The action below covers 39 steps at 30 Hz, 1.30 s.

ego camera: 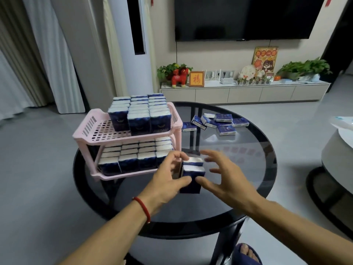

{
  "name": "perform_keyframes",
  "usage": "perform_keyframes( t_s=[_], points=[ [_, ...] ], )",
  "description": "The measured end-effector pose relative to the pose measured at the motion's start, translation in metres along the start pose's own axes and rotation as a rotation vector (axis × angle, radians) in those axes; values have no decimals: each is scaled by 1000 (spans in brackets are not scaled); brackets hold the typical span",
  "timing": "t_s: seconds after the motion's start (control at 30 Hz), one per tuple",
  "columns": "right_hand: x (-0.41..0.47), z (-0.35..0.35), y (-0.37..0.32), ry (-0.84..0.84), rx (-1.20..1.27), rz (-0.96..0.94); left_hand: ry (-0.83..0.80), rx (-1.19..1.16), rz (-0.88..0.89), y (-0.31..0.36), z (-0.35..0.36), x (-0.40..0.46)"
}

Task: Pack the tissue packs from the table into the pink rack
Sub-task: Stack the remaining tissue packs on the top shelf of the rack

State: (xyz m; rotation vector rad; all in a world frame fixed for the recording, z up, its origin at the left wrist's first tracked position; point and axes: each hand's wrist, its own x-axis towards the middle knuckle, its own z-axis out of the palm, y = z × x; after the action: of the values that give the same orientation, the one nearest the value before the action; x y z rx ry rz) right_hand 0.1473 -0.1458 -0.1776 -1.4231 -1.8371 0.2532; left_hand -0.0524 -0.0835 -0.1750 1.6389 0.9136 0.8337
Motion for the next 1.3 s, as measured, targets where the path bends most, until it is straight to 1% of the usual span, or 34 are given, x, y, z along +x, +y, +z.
perform_keyframes(
  t_s=[0.03,0.13,0.2,0.3,0.43,0.53,0.63,0.7,0.8,0.9,1.0,1.07,1.13,1.23,1.3],
  points=[
    [4,4,-2,-57,30,23,-5,84,20,-1,-6,-3],
    [13,17,-3,-139,-25,-43,-52,286,12,-6,-20,-11],
    [15,23,-2,-172,-40,-60,-78,381,-4,-8,-26,-16],
    [16,26,0,-208,-53,-71,-102,467,22,-9,-30,-20],
    [21,22,-6,-194,-49,-75,-52,552,111,-8,-31,-20],
    [26,20,-19,-151,-17,-135,16,594,245,-2,-35,-28],
    [31,21,-38,-105,30,-212,104,635,335,13,-50,-40],
    [34,23,-50,-49,98,-231,166,684,374,27,-68,-48],
    [37,25,-57,18,169,-231,273,698,347,54,-107,-57],
    [38,27,-53,11,161,-232,360,663,346,83,-146,-56],
    [38,30,-51,-1,151,-235,409,683,293,105,-177,-37],
    [39,31,-51,0,147,-248,408,728,240,110,-190,-19],
    [40,33,-51,-5,140,-265,369,770,185,109,-196,-1],
    [41,37,-46,-28,125,-269,305,807,103,101,-196,22],
    [42,40,-44,-51,111,-254,286,830,82,92,-192,31]
  ],
)
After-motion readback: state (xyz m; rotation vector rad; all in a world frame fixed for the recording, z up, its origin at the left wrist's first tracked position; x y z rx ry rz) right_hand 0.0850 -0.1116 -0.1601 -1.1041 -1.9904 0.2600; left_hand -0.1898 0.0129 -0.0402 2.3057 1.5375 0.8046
